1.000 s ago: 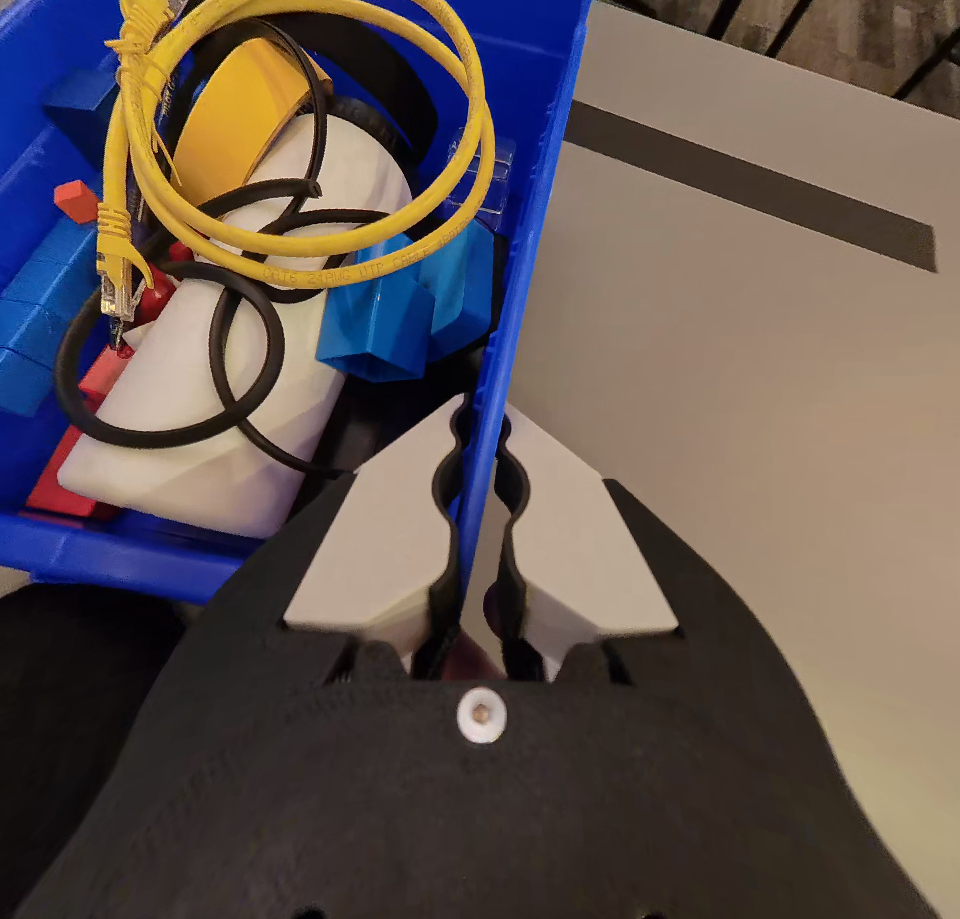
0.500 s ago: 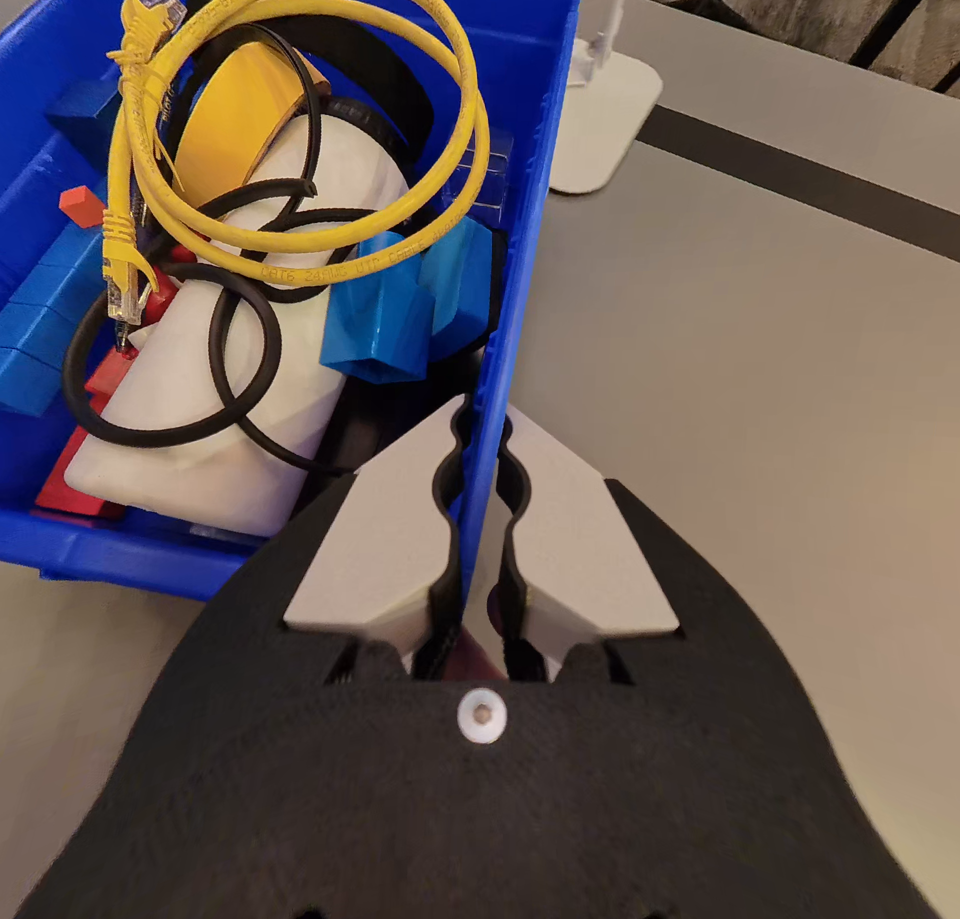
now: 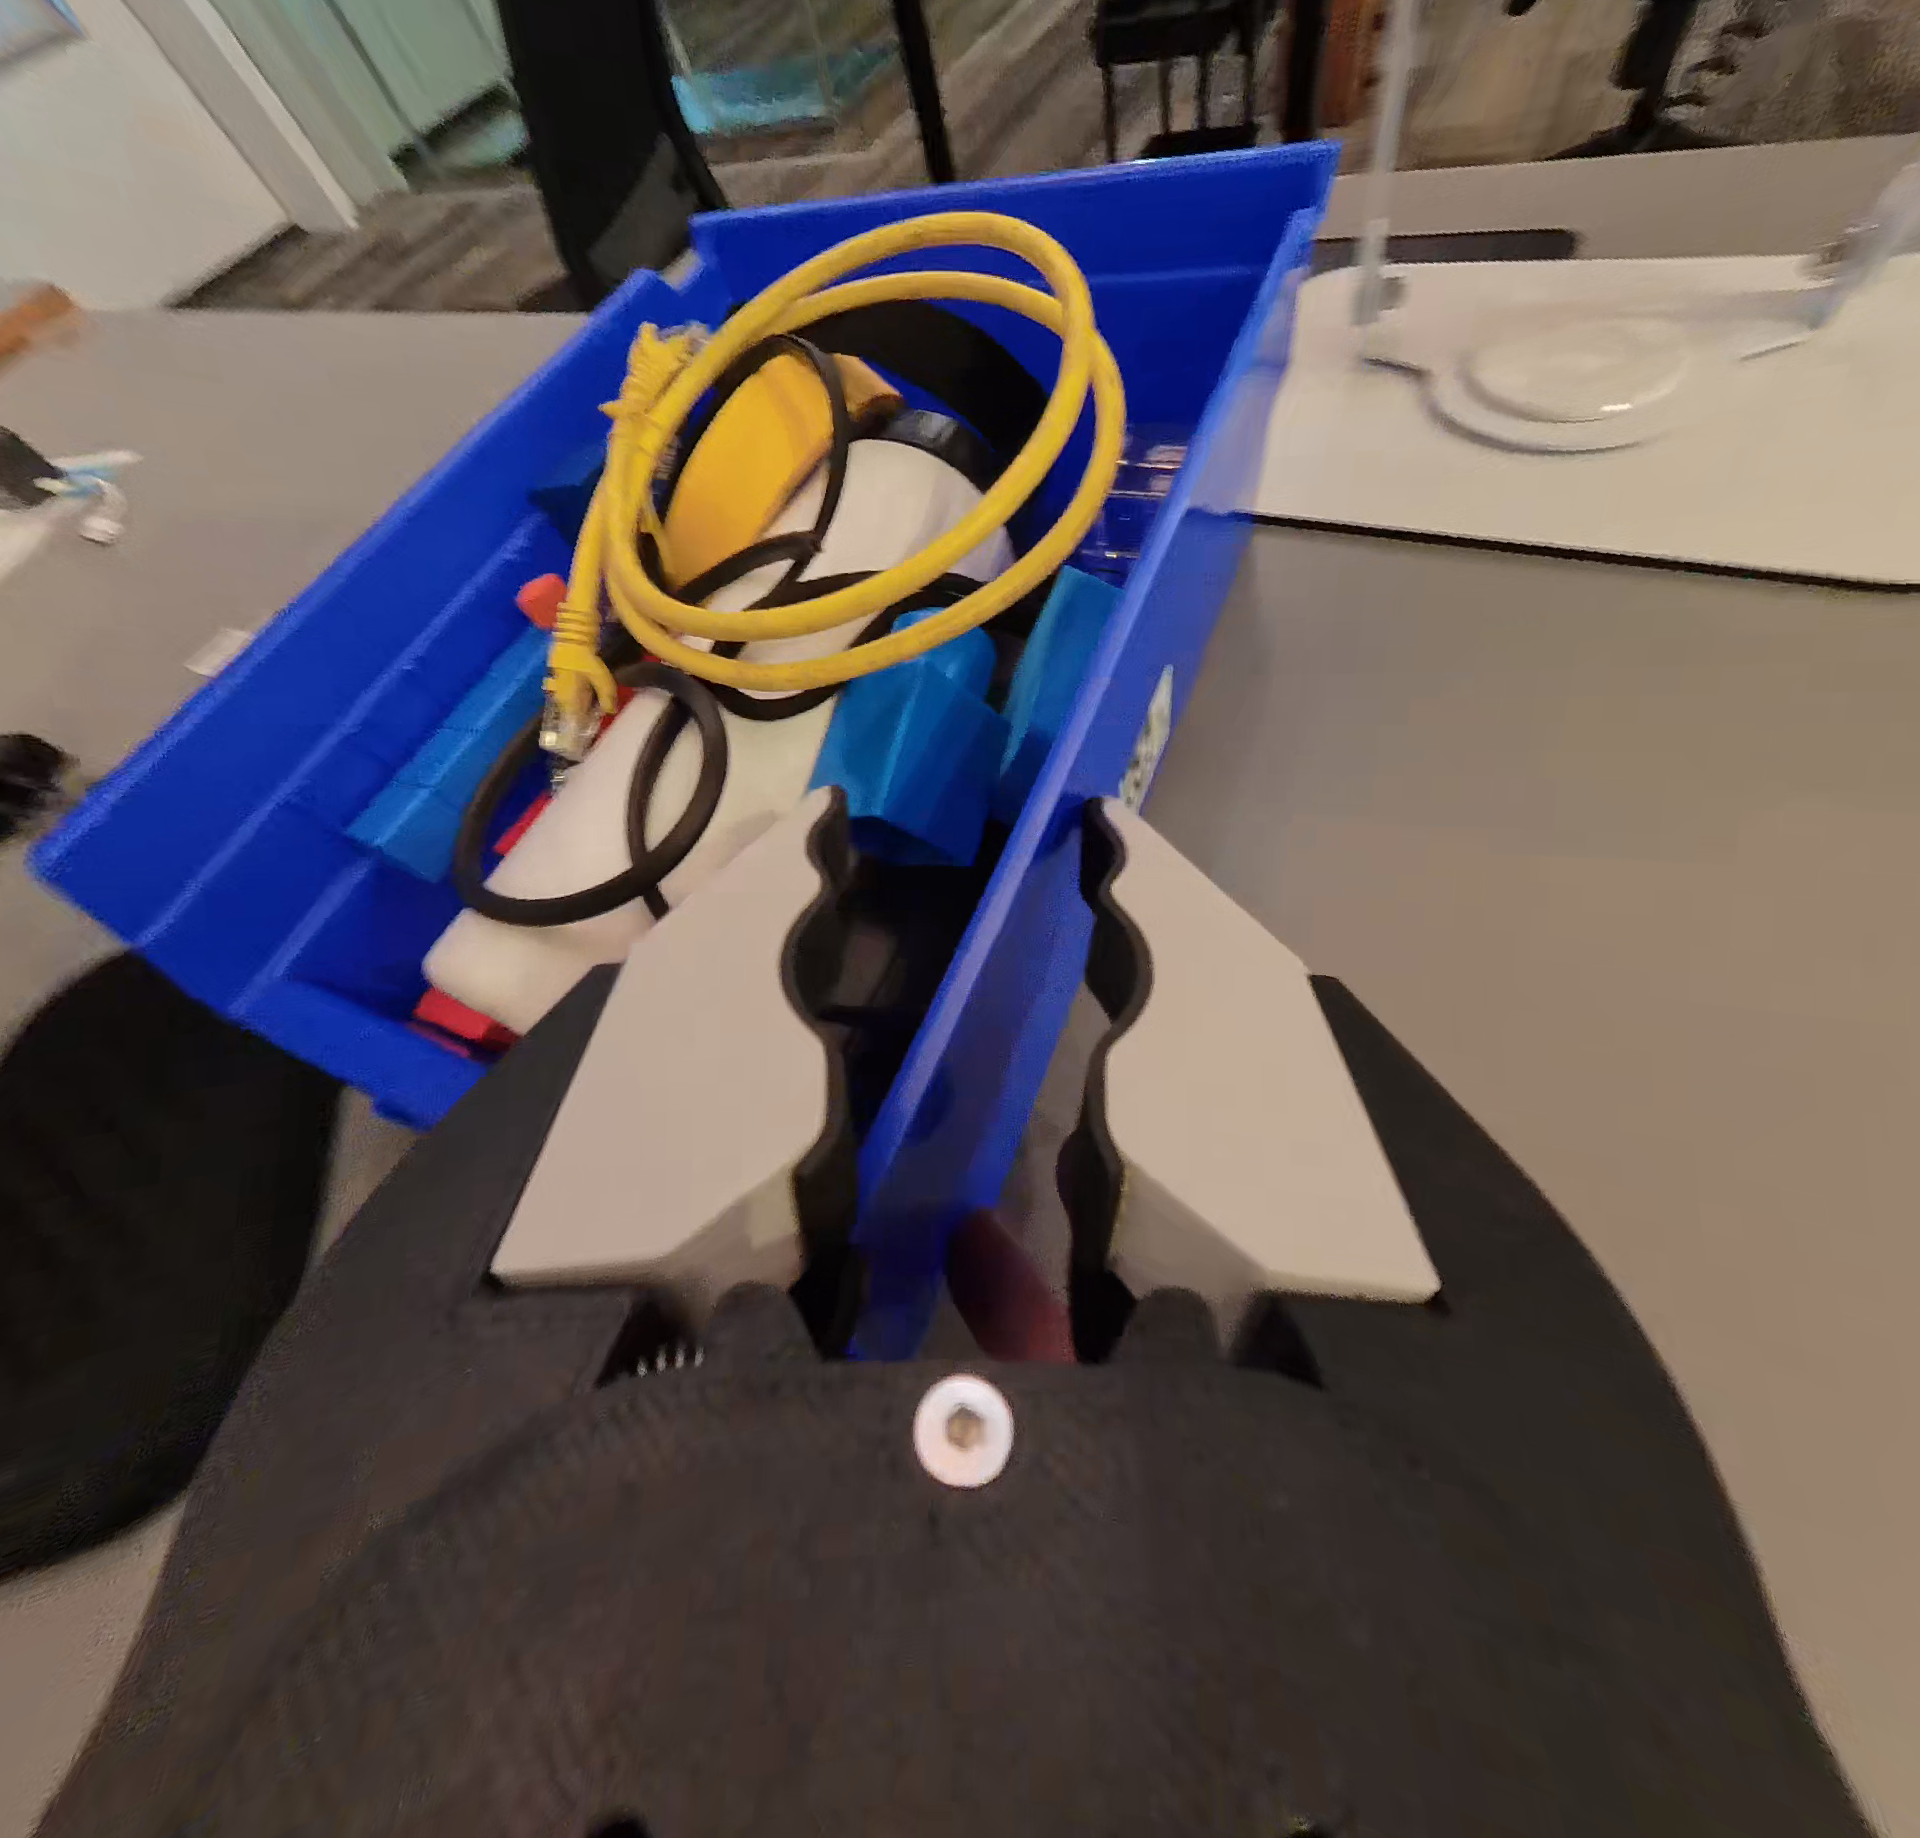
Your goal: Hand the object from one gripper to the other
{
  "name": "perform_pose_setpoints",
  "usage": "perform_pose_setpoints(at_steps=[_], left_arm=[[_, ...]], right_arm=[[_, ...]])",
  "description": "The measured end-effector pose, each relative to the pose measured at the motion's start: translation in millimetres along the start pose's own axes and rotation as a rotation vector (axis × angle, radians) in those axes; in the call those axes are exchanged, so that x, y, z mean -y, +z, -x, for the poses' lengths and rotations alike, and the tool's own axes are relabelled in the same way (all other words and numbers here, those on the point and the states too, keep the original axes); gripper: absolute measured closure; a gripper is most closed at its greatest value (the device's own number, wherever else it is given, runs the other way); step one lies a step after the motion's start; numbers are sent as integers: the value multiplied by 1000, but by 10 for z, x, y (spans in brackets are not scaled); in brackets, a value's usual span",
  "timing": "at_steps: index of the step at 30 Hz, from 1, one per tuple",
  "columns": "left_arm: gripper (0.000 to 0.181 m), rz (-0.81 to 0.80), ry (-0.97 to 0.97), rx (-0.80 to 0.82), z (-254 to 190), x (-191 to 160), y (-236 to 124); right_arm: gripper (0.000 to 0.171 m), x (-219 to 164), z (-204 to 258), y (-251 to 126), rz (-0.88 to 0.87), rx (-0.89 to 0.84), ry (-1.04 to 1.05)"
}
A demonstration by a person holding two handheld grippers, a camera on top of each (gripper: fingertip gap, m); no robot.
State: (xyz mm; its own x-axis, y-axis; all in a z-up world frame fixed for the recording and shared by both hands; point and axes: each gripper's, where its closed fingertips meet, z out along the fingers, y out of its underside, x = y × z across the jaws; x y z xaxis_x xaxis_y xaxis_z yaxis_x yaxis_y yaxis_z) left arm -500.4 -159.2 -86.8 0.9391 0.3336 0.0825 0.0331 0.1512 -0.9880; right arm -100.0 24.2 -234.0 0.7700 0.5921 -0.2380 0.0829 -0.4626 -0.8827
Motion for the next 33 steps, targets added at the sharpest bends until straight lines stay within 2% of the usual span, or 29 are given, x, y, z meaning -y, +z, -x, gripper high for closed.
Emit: perform_pose_setpoints(at_steps=[2,7,11,12,14,16,18,23,28,29,31,33], left_arm=[[175,-14,4,-6,15,59,-34],[175,-35,4,-17,-1,174,-95],[175,-47,-11,-39,-77,237,-106],[175,-48,-8,-45,-112,260,-111],[175,-36,4,-57,-209,287,-117],[175,-23,18,-87,-366,310,-113],[175,-17,38,-127,-584,332,-90],[175,47,47,-279,-1416,278,41],[176,150,8,-479,-2659,-12,43],[176,165,4,-519,-2935,-85,33],[177,201,-32,-619,-3520,-265,0],[176,274,-58,-688,-4081,-532,-29]], right_arm=[[123,35,203,161,-23,14,-4],[122,228,550,679,-35,79,49],[95,280,944,1066,26,235,163],[82,317,1012,1081,17,264,162],[74,437,1050,983,-28,288,121],[70,586,936,762,-84,274,60],[76,786,699,445,-159,256,26],[85,1177,-81,-590,-294,237,92],[88,1462,-475,-1897,-521,259,37],[83,1465,-548,-2100,-541,242,30],[78,1372,-710,-2359,-534,210,48],[77,1163,-828,-2439,-480,223,106]])
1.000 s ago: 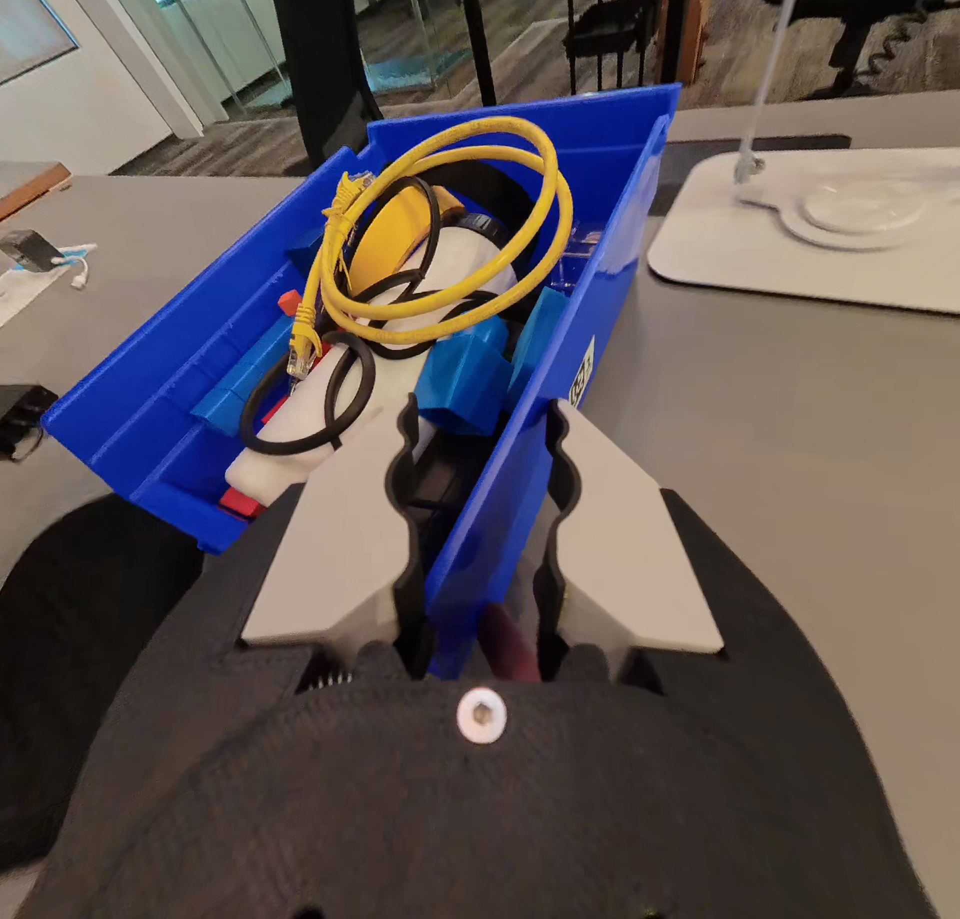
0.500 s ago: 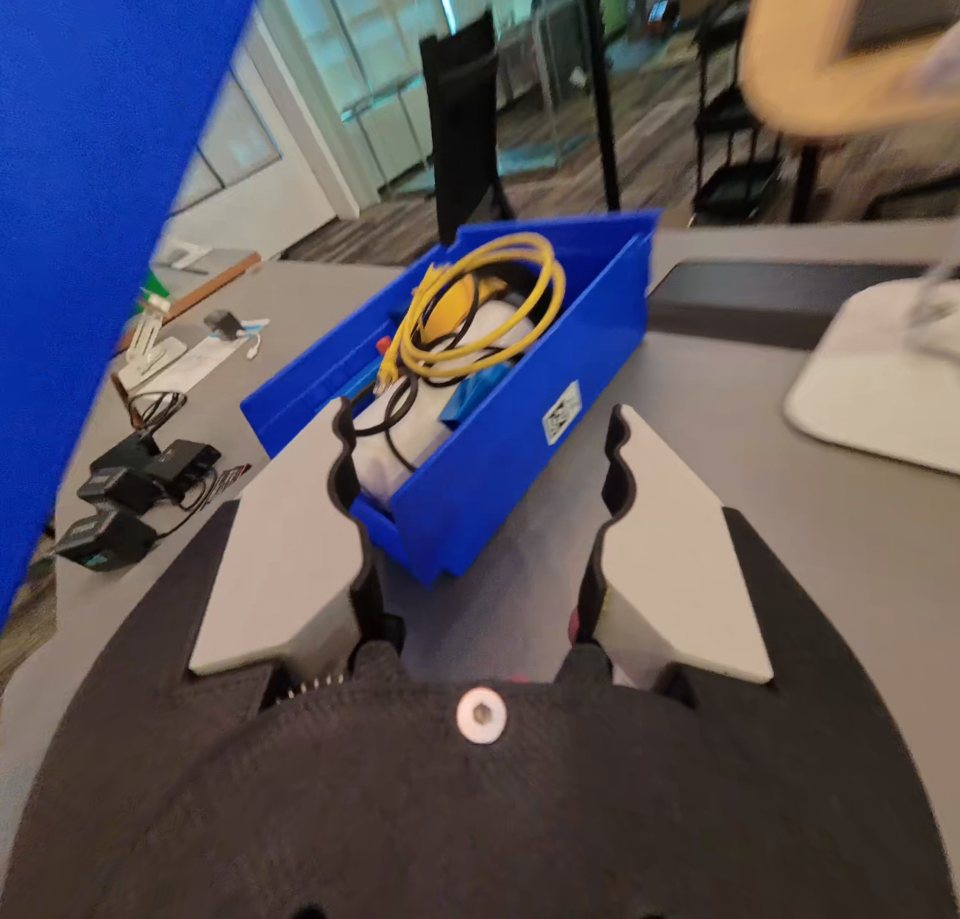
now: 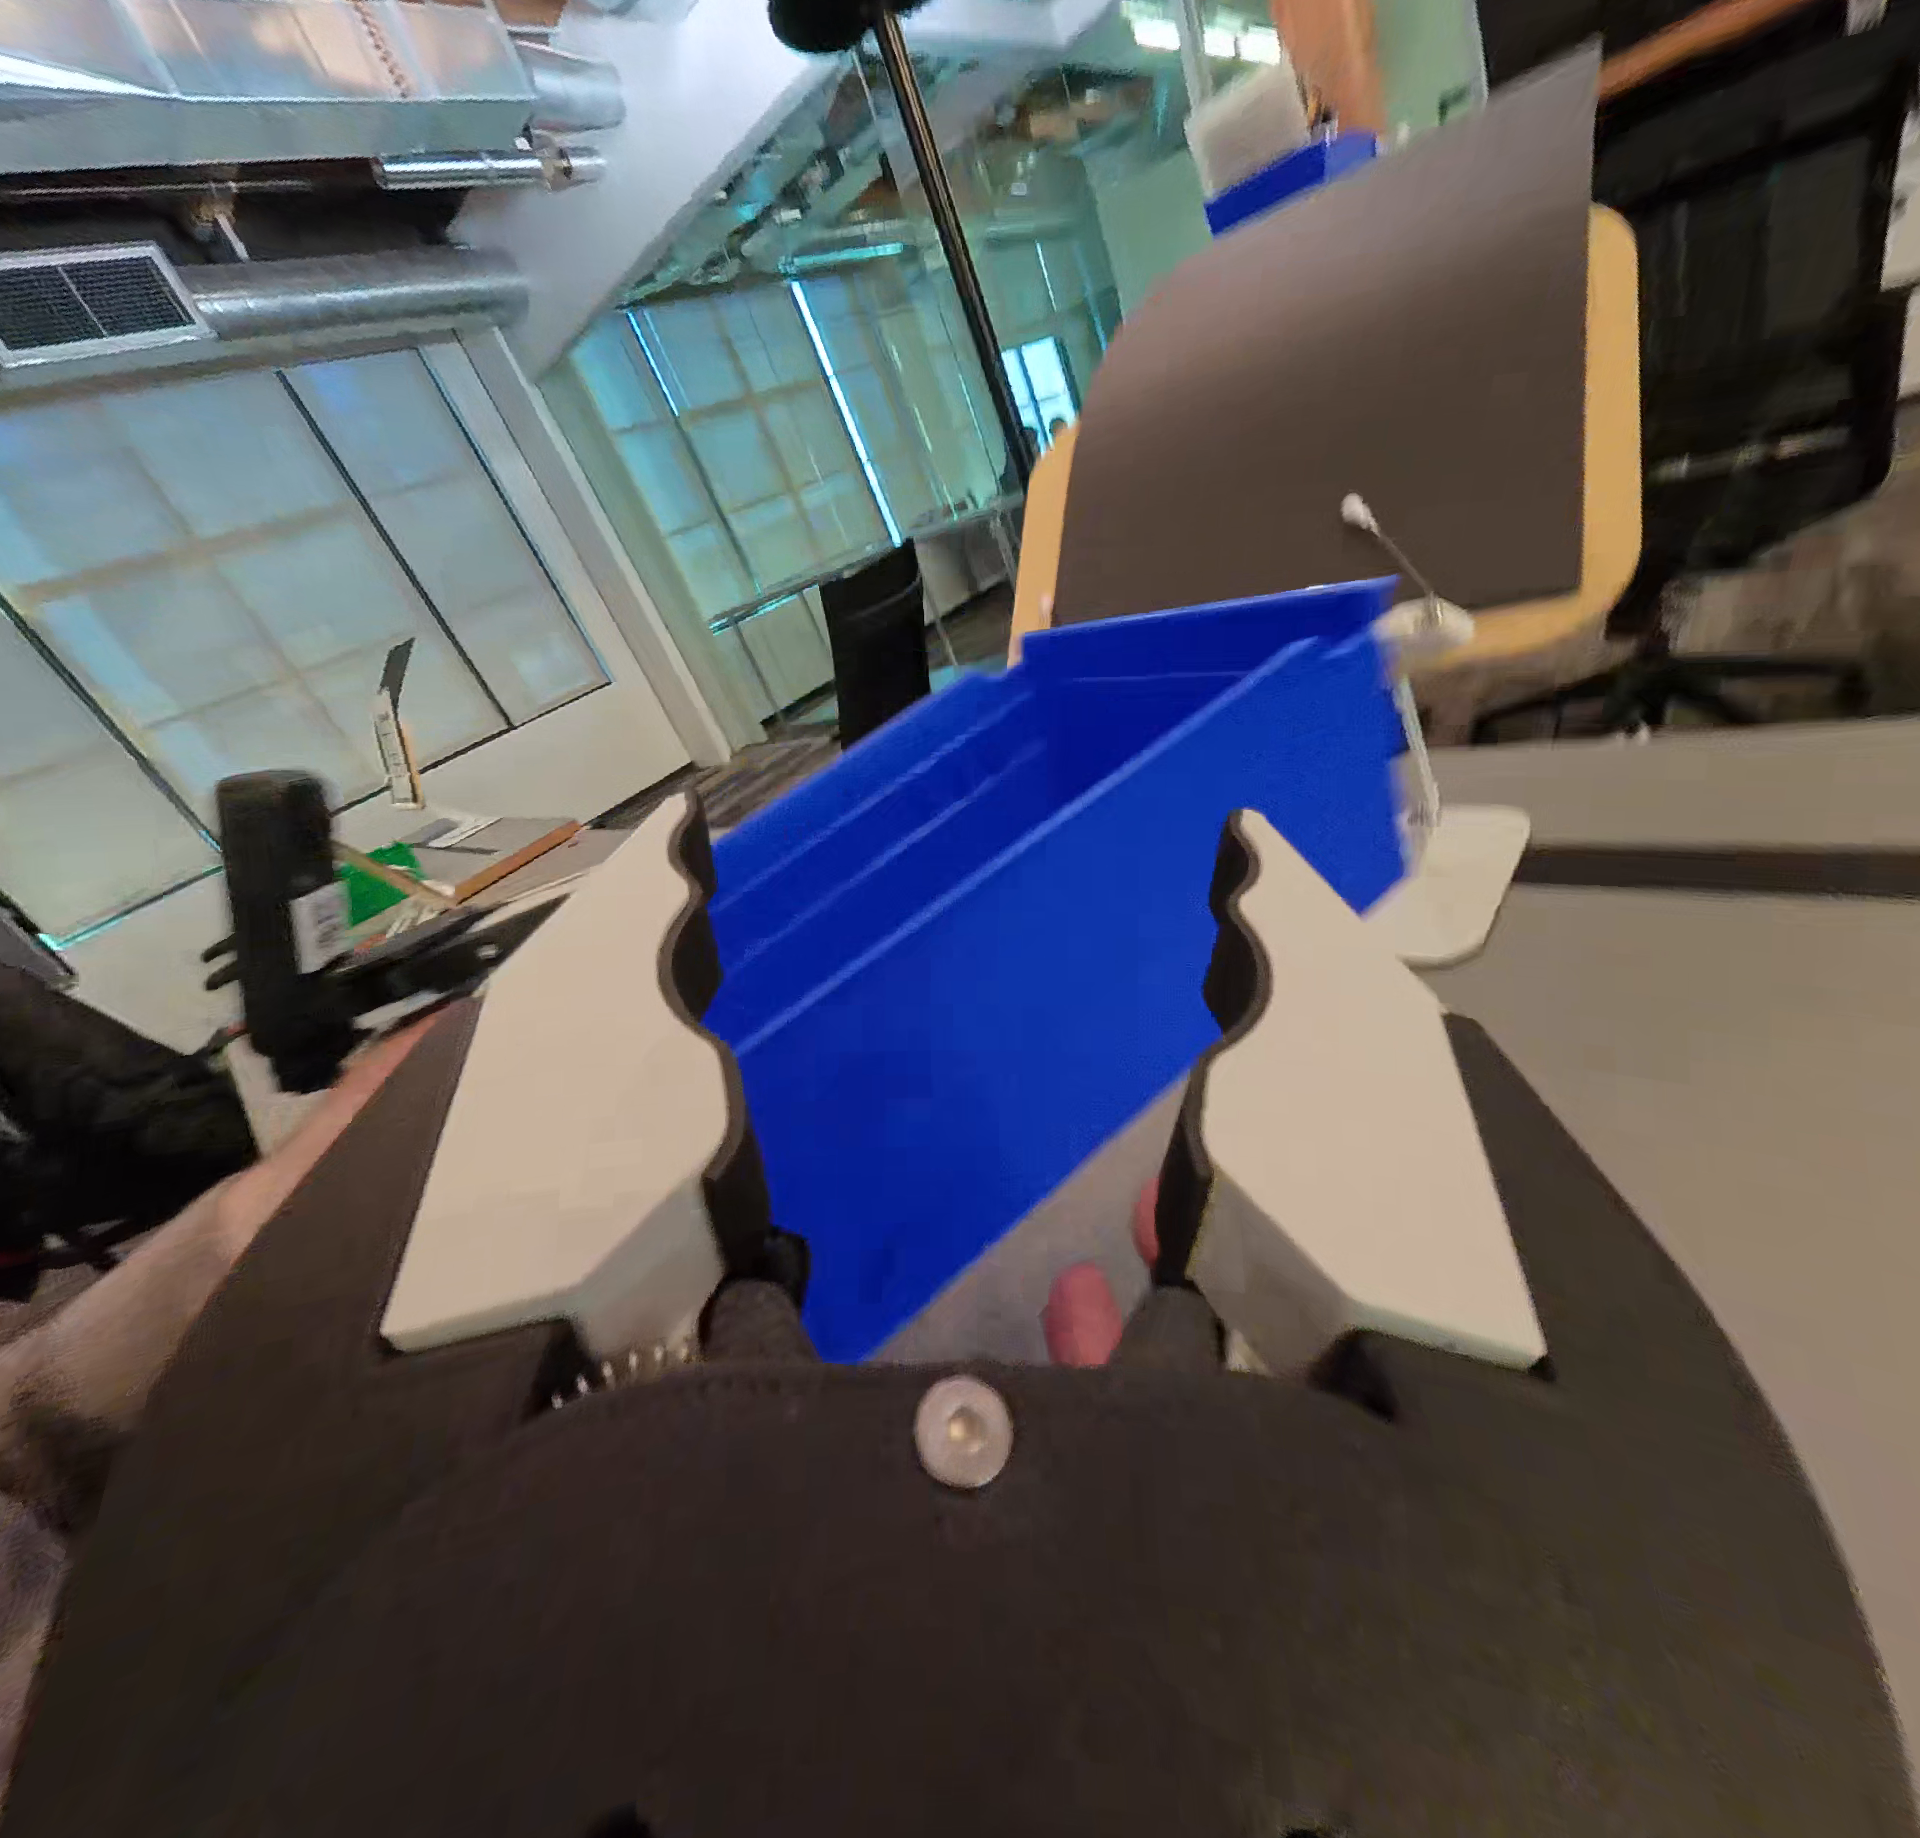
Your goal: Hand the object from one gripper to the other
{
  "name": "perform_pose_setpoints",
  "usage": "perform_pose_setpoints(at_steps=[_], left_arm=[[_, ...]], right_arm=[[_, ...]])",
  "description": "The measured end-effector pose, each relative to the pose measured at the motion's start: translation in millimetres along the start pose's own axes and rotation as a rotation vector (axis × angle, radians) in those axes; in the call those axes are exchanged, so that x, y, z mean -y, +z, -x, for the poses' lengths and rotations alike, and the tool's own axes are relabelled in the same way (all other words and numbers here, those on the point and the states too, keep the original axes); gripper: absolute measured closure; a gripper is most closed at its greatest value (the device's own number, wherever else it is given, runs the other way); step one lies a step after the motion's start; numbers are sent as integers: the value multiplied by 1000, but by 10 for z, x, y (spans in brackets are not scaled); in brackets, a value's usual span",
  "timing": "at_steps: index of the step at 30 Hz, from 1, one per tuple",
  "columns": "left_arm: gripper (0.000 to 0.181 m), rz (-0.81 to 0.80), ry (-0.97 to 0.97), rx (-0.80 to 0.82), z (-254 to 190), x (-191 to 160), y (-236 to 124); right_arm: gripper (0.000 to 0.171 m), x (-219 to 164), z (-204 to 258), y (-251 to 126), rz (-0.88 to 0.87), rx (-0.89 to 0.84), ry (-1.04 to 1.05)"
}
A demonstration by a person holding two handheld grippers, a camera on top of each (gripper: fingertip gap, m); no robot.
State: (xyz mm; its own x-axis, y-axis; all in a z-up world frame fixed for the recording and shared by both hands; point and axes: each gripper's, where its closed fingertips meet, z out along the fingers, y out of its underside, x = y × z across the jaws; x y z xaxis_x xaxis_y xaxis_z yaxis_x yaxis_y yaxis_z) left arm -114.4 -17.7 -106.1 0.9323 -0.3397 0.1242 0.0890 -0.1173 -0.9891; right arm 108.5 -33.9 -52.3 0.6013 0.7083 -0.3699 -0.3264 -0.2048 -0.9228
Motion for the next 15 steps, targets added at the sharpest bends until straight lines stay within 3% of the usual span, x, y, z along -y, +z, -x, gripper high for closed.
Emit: perform_pose_setpoints(at_steps=[2,5,6,11,15], left_arm=[[177,54,10,-52,-350,-313,380],[177,130,53,-111,-815,-724,838],[178,140,51,-105,-889,-783,954],[181,110,47,-154,-1252,-714,1481],[181,111,66,-241,-1772,-744,1970]], right_arm=[[78,-217,-247,-100,45,-59,7],[92,-439,-601,-194,109,-124,32],[87,-450,-771,-253,113,-186,-19],[89,-228,-1247,-446,56,-230,12],[85,9,-1801,-511,55,-303,-91]])
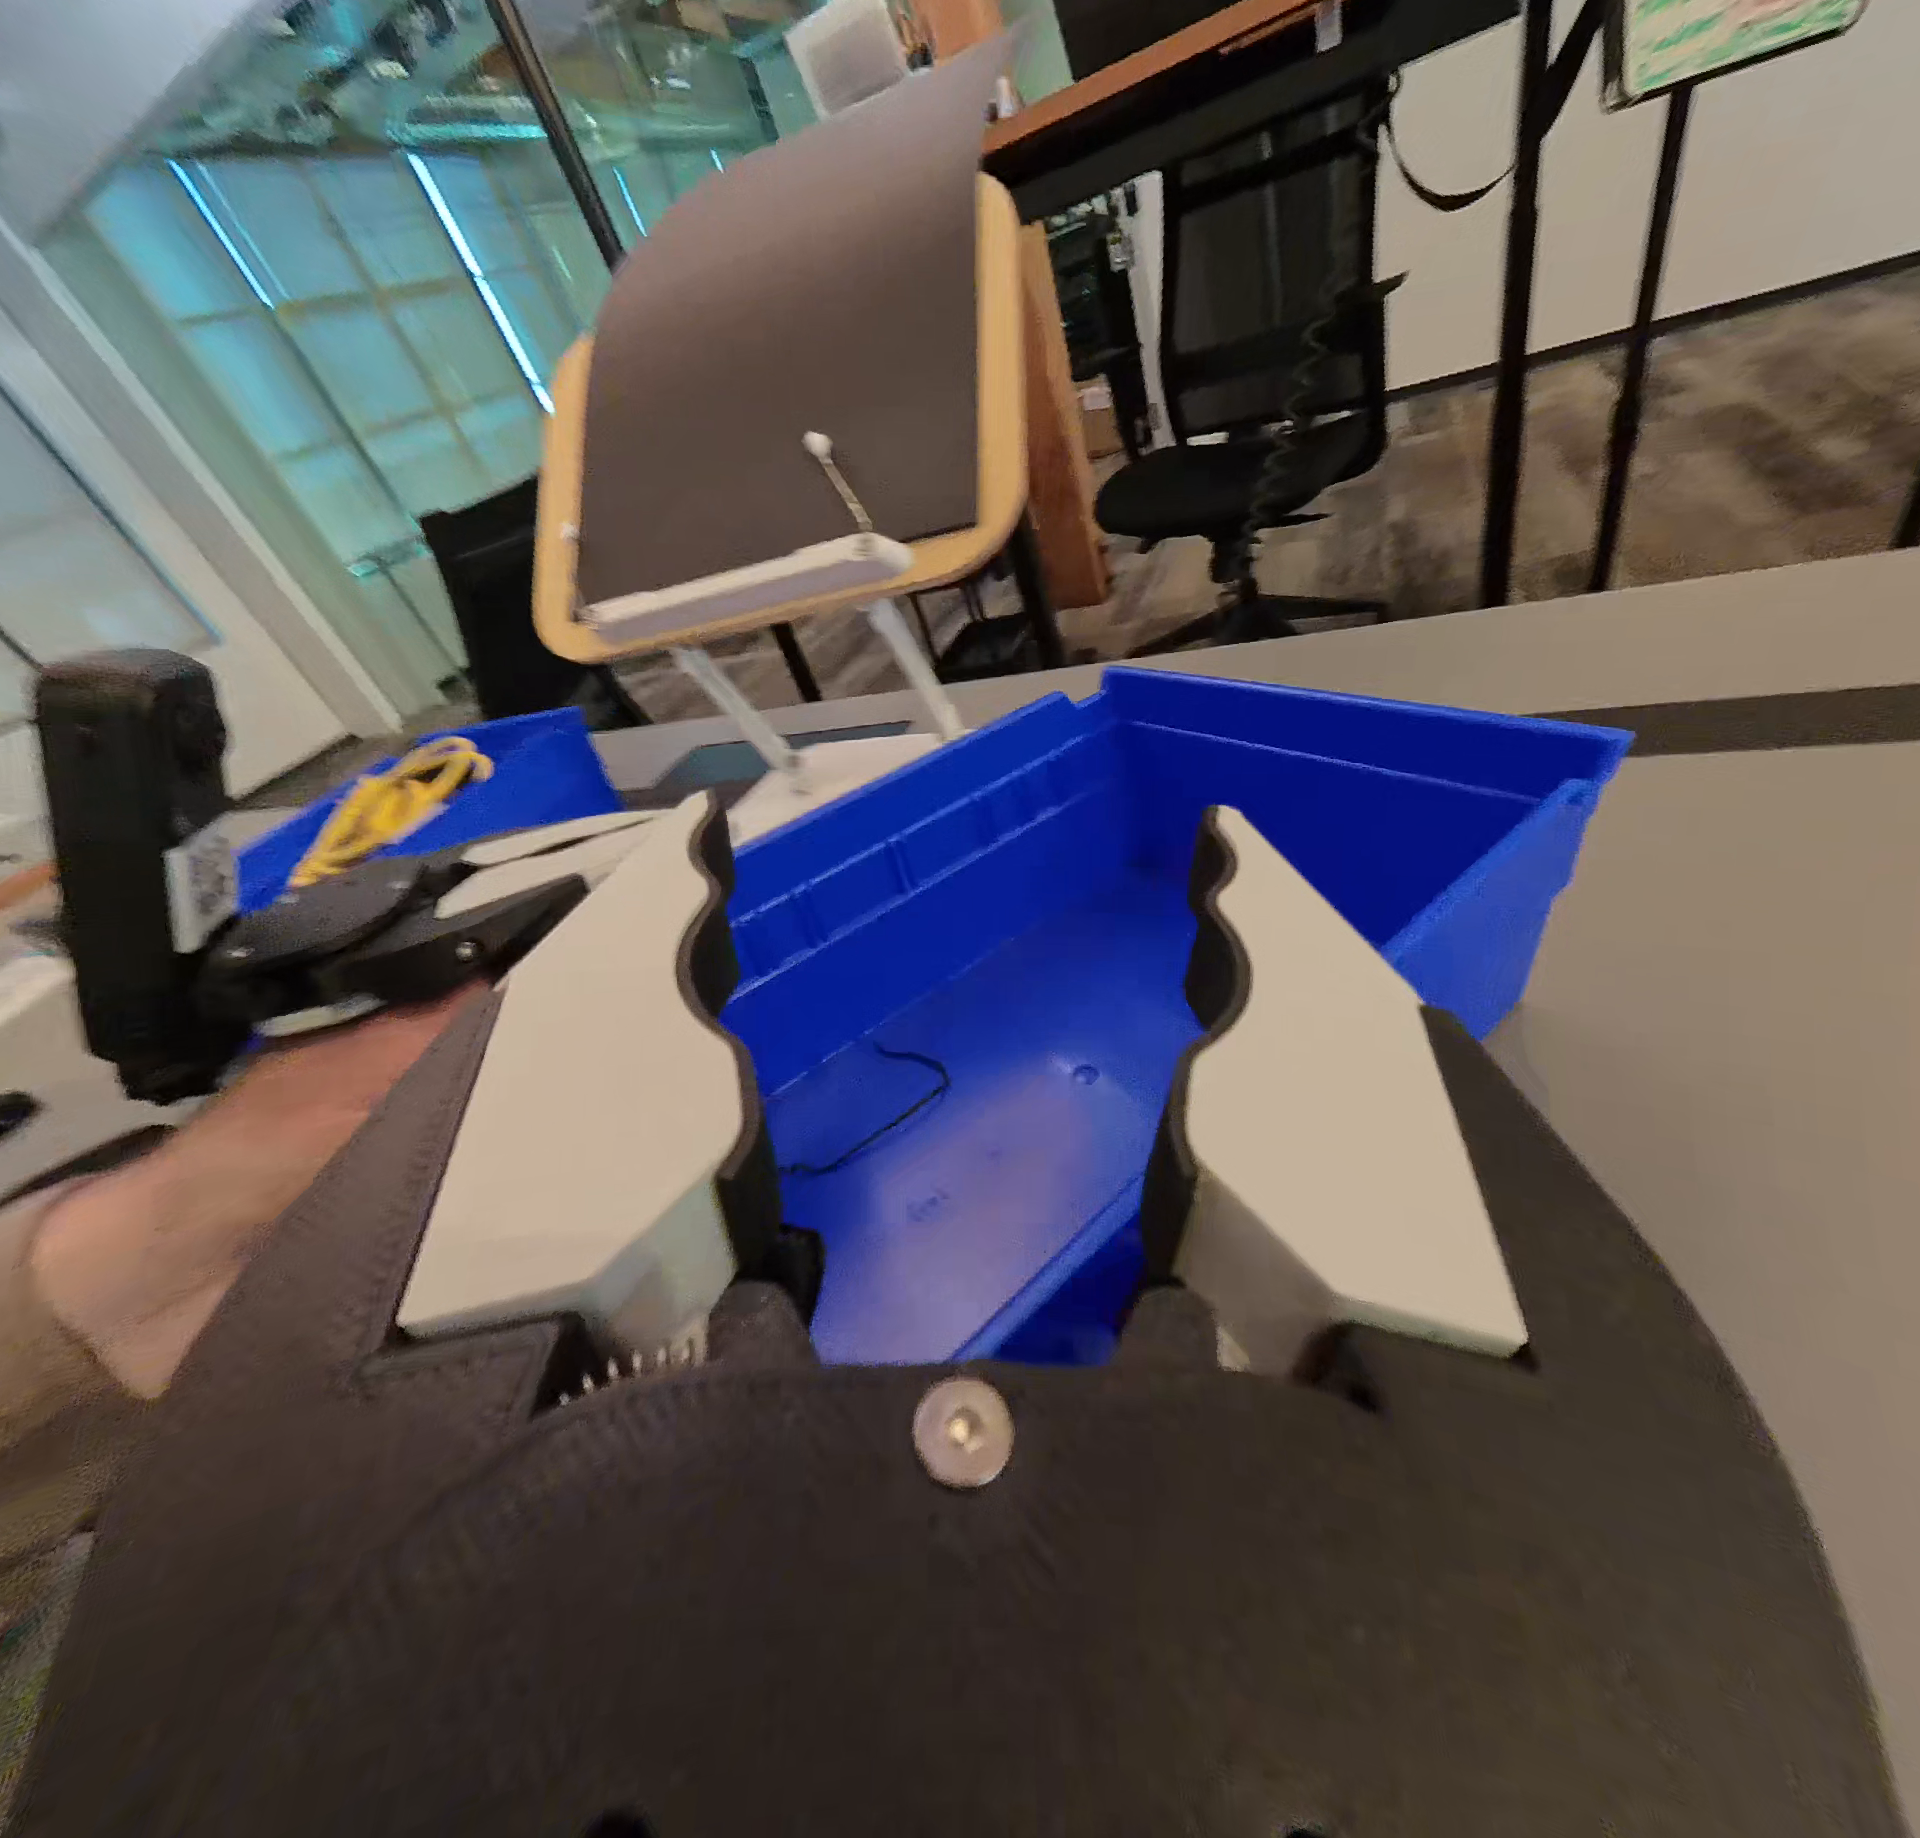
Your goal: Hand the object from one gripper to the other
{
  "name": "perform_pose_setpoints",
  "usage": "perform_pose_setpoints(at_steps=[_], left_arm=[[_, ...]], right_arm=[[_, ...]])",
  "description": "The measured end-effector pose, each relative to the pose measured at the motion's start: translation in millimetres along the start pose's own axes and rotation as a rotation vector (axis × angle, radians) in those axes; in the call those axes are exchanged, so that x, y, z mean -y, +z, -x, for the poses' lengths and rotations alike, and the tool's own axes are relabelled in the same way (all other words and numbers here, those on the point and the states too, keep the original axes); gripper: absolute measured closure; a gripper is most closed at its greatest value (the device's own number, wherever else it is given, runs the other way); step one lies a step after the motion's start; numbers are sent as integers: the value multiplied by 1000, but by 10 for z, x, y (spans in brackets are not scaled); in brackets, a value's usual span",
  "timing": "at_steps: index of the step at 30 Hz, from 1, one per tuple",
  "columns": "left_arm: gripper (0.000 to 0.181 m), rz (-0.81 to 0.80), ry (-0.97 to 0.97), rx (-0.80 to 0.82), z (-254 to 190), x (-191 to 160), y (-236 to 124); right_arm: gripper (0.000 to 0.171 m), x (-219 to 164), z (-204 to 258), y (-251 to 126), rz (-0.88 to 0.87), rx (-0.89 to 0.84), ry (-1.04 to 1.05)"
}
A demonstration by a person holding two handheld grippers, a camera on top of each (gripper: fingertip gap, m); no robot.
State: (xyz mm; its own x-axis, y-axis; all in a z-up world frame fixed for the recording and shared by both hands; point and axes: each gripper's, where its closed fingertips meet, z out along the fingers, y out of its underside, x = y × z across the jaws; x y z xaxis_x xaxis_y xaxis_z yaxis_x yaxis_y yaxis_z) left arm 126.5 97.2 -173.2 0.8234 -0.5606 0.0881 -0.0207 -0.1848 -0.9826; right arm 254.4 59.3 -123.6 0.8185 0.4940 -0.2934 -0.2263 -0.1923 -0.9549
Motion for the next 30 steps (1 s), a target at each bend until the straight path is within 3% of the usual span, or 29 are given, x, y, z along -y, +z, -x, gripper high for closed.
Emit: perform_pose_setpoints(at_steps=[4,11,15,17,20,26,30], left_arm=[[169,50,-52,-98,-396,-80,608],[104,109,-128,-263,-1023,-95,1352],[80,111,-118,-246,-992,2,1509],[75,112,-91,-213,-905,17,1451],[65,138,-100,-217,-850,-20,1271],[57,173,-113,-363,-1076,-38,713],[60,212,-146,-398,-1056,-131,305]], right_arm=[[86,7,-774,123,46,-62,-9],[85,161,-1743,330,77,-124,-72],[90,515,-1895,260,40,-202,-252],[91,667,-1624,162,28,-186,-381],[90,623,-897,158,16,0,-404],[67,-60,548,374,59,444,-392],[75,-212,1130,314,60,646,-234]])
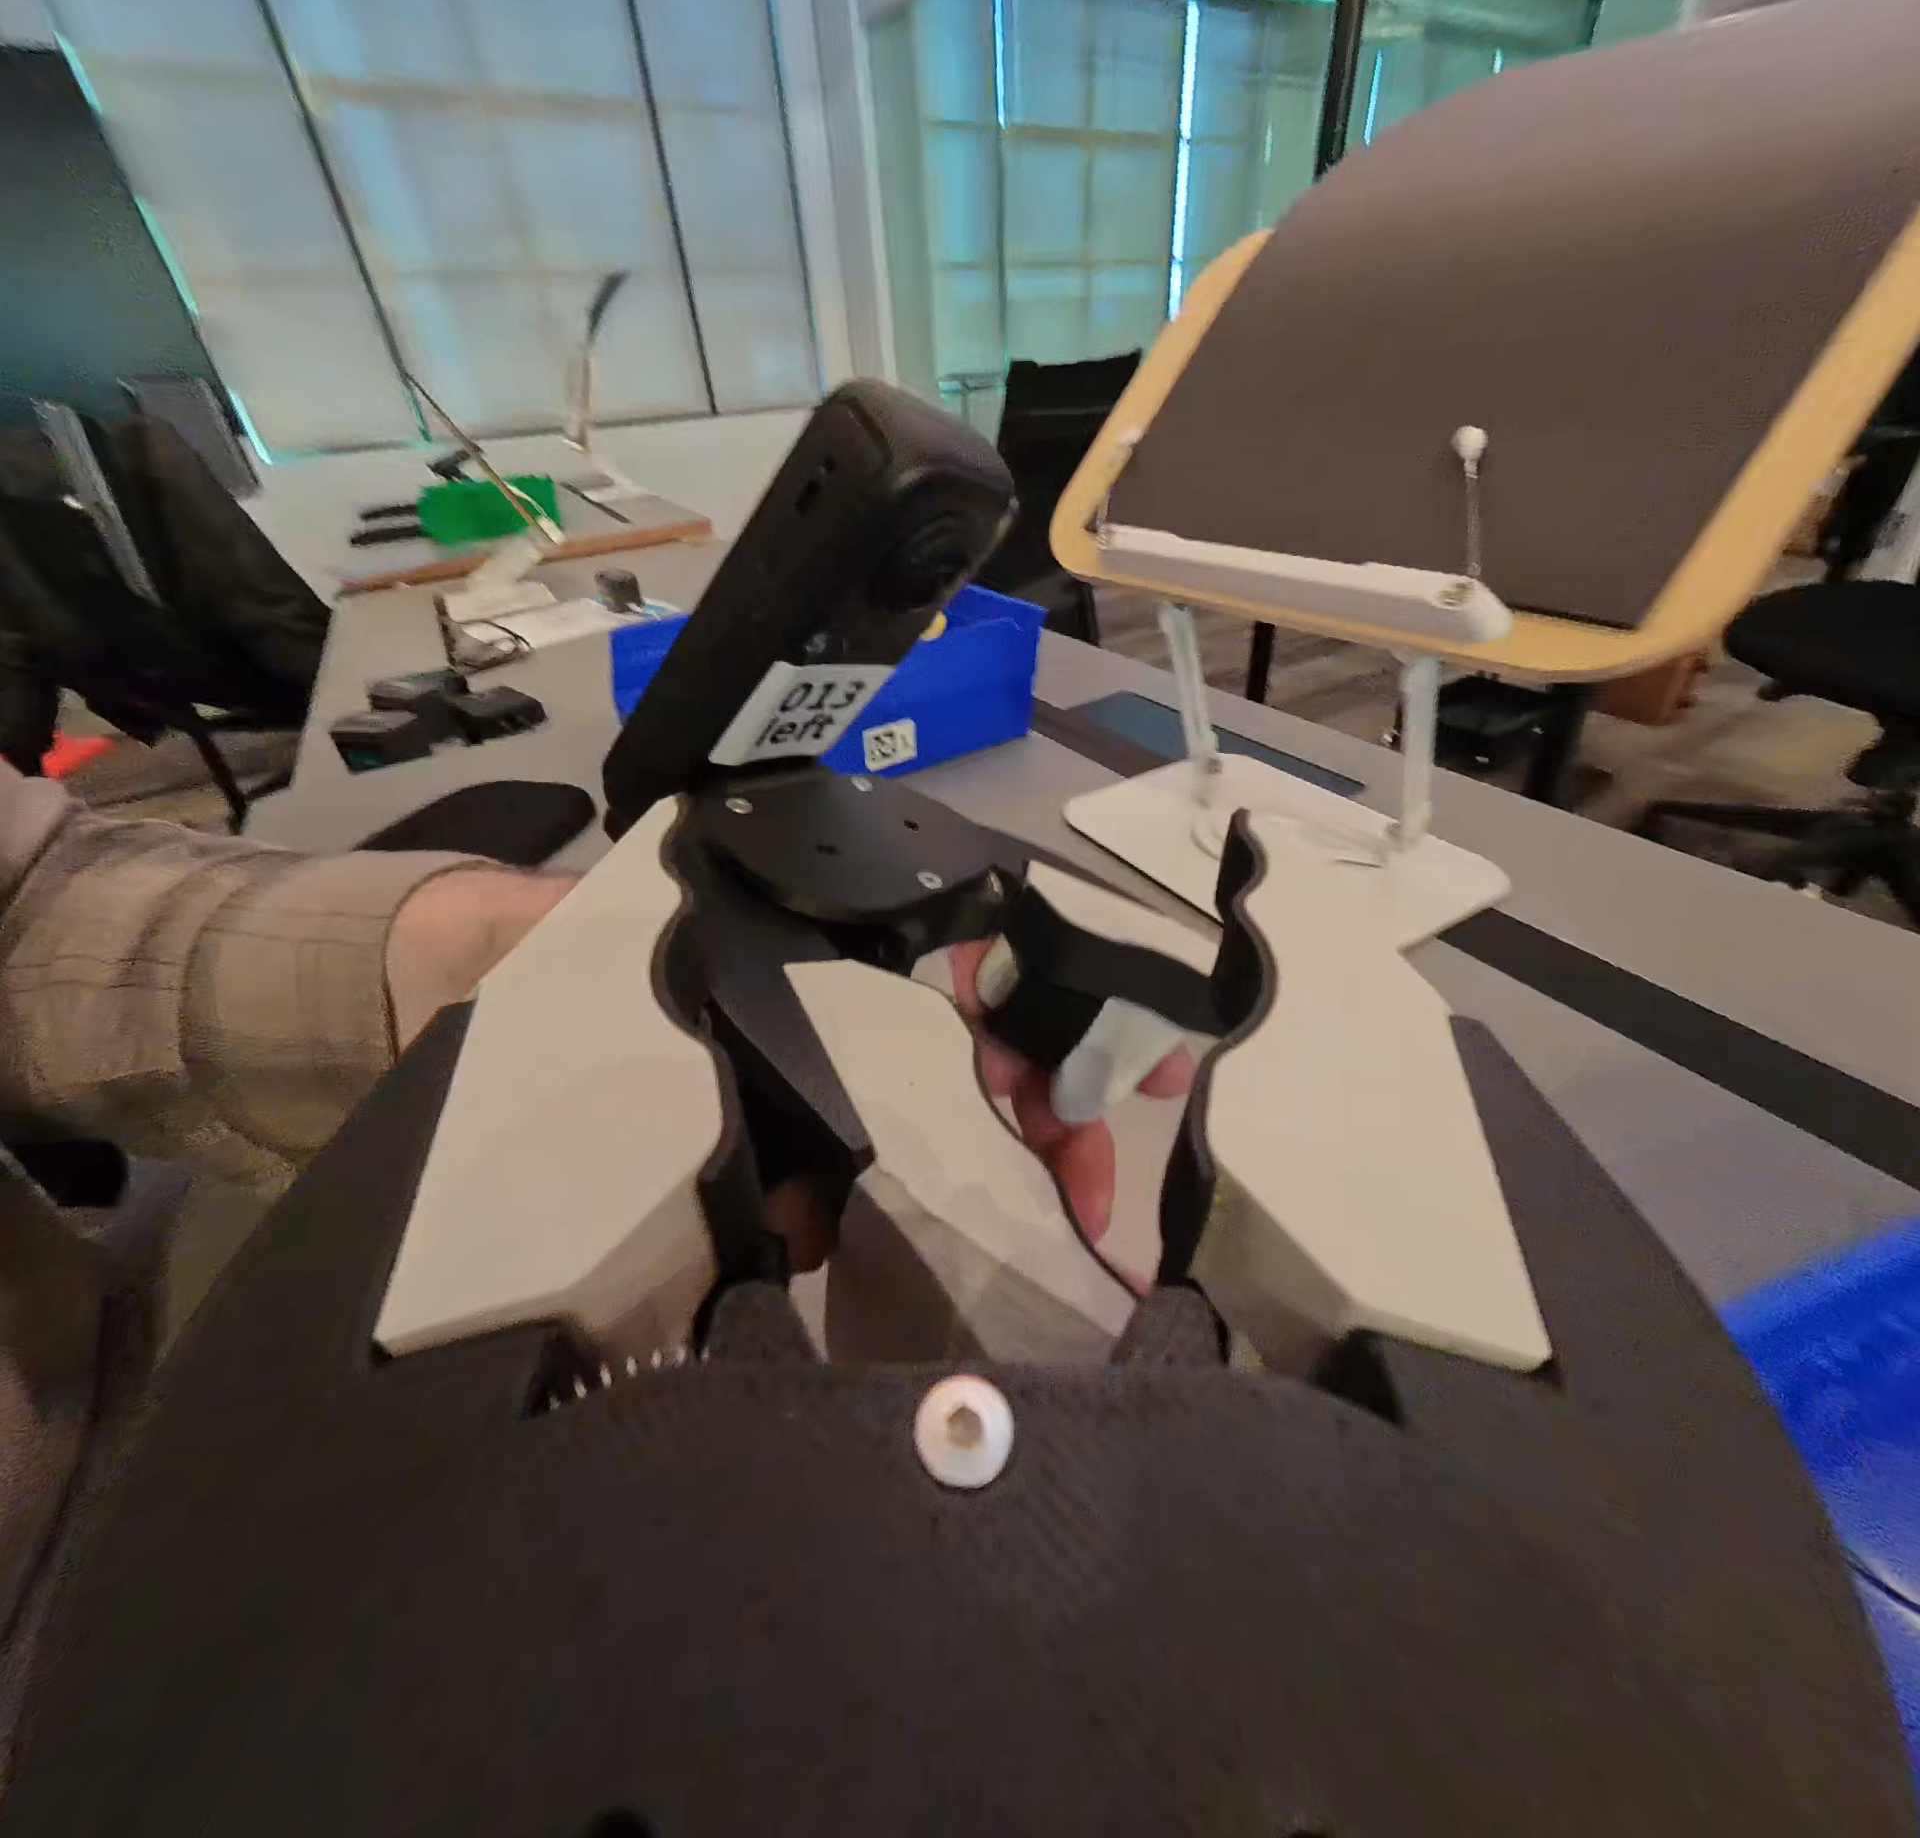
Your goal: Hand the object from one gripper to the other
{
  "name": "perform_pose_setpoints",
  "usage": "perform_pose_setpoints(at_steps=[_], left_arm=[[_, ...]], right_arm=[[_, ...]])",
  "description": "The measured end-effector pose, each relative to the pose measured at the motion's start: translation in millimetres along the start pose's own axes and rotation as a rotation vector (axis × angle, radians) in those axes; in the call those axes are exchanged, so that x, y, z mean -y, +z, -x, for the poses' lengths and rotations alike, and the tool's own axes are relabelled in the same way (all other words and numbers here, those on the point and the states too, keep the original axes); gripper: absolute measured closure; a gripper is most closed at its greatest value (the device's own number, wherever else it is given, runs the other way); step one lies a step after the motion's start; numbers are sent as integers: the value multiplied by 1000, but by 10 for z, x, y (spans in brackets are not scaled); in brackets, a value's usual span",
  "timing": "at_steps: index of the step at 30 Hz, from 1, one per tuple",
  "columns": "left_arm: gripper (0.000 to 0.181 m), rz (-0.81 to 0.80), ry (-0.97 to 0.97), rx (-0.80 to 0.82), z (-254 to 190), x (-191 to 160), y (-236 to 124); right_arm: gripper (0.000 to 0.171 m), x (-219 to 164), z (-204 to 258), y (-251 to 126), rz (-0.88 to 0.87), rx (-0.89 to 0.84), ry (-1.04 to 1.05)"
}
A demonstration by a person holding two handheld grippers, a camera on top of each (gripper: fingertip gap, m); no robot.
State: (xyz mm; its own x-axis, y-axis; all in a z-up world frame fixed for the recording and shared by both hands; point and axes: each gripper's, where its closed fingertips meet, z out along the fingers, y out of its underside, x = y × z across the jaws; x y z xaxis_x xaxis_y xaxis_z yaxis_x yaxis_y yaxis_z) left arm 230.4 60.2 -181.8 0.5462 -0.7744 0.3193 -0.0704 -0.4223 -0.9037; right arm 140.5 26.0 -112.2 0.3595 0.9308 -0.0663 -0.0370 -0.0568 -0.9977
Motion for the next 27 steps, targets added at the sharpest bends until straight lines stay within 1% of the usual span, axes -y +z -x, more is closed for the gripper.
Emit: perform_pose_setpoints(at_steps=[1,2,3,4,5,6,8,9,10,11,12,13,14,15,16,17,19,20,21,22,23,24,25,27], left_arm=[[63,30,-28,-29,-19,-89,-72],[61,58,-57,-47,1,-183,-141],[55,76,-88,-56,56,-264,-205],[53,84,-140,-81,93,-322,-273],[49,75,-208,-107,132,-345,-343],[48,75,-256,-139,149,-370,-417],[46,63,-306,-137,269,-417,-533],[43,64,-335,-154,305,-442,-593],[43,61,-363,-179,329,-447,-662],[43,44,-370,-178,377,-437,-729],[45,23,-384,-161,454,-421,-798],[51,-4,-433,-154,540,-390,-874],[52,-32,-463,-164,601,-362,-953],[54,-41,-469,-158,664,-365,-1023],[51,-41,-462,-159,699,-380,-1073],[45,-39,-460,-176,692,-395,-1108],[45,-22,-432,-170,681,-451,-1136],[45,-9,-412,-159,667,-489,-1119],[45,18,-386,-129,693,-557,-1094],[41,37,-337,-91,738,-609,-1075],[41,56,-302,-62,797,-642,-1089],[39,75,-287,-26,867,-674,-1090],[35,86,-279,-15,907,-687,-1095],[36,85,-287,-33,900,-663,-1109]], right_arm=[[81,-29,95,60,-3,25,22],[86,-98,164,127,24,36,52],[91,-151,200,182,46,30,65],[97,-142,194,220,28,3,79],[102,-93,164,247,-15,-27,117],[114,-70,146,278,-39,-38,157],[118,-128,163,384,-16,-31,177],[125,-138,212,455,-12,-15,178],[128,-135,256,525,-14,-13,162],[130,-134,296,593,-10,-10,140],[136,-133,308,649,-4,-15,123],[146,-113,269,686,-13,-41,115],[155,-89,211,713,-24,-70,114],[155,-102,167,749,-10,-87,111],[145,-124,154,799,8,-93,113],[131,-104,194,852,-6,-67,133],[120,-65,277,961,-37,-17,189],[113,-89,306,1024,-25,-7,192],[110,-139,346,1089,5,5,185],[111,-205,383,1151,41,14,176],[111,-291,384,1201,85,3,161],[107,-356,375,1233,113,-6,146],[107,-378,361,1251,110,-12,146],[106,-338,360,1271,59,0,160]])
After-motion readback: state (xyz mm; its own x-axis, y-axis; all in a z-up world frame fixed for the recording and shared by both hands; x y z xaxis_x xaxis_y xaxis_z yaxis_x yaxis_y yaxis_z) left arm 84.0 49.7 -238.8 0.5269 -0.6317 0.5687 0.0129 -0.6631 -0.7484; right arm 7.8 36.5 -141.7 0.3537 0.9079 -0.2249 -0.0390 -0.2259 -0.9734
